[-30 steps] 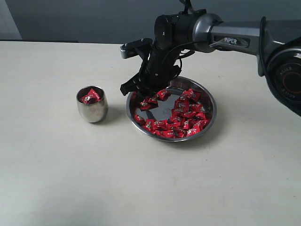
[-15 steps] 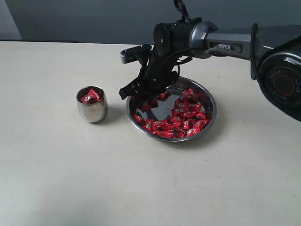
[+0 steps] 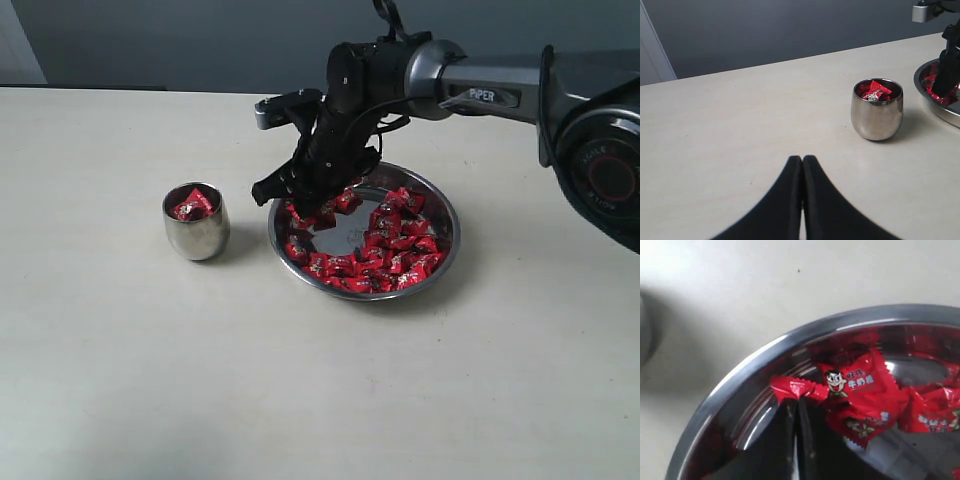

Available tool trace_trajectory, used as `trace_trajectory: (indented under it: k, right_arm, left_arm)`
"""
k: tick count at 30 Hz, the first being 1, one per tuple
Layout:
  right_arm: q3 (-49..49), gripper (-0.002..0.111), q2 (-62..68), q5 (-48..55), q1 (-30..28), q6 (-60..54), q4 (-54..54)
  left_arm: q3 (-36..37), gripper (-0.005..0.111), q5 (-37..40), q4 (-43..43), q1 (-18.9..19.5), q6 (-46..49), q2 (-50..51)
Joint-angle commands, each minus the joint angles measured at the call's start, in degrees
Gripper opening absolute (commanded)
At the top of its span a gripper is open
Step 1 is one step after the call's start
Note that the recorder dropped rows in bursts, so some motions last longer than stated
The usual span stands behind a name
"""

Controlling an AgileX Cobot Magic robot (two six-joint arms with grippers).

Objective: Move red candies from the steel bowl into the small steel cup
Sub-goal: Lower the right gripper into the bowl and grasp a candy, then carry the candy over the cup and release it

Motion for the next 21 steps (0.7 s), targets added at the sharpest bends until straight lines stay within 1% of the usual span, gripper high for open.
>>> trace_trajectory:
  k: [1,5,7,11,16,21]
  right_arm:
    - [-0.08,-0.001,-4.23,0.46,-0.33,0.00,-0.35]
    - [-0.08,-0.001,-7.65,0.59,-0.33,-0.12,1.68]
    - [-0.08,-0.001,-8.93,0.43,0.23,-4.82,8.63]
    - [-0.08,-0.001,-9.08,-0.96,2.55,-11.73,16.30]
    - [-0.08,-0.001,-8.25,-7.64,6.87,-11.99,17.32]
    - [-0.08,-0.001,-6.54,-11.80,8.60,-12.24,17.36]
  left_arm:
    - [-0.06,0.000,-0.41,-0.02,-0.60,-0.32,-0.25]
    - [-0.06,0.000,-0.41,-0.02,-0.60,-0.32,-0.25]
    - [-0.06,0.000,-0.41,-0.02,-0.60,-0.32,-0.25]
    - [-0.06,0.000,-0.41,-0.02,-0.60,-0.32,-0.25]
    - [-0.06,0.000,-0.41,-0.02,-0.60,-0.32,-0.25]
    - [-0.06,0.000,-0.41,-0.02,-0.60,-0.32,-0.25]
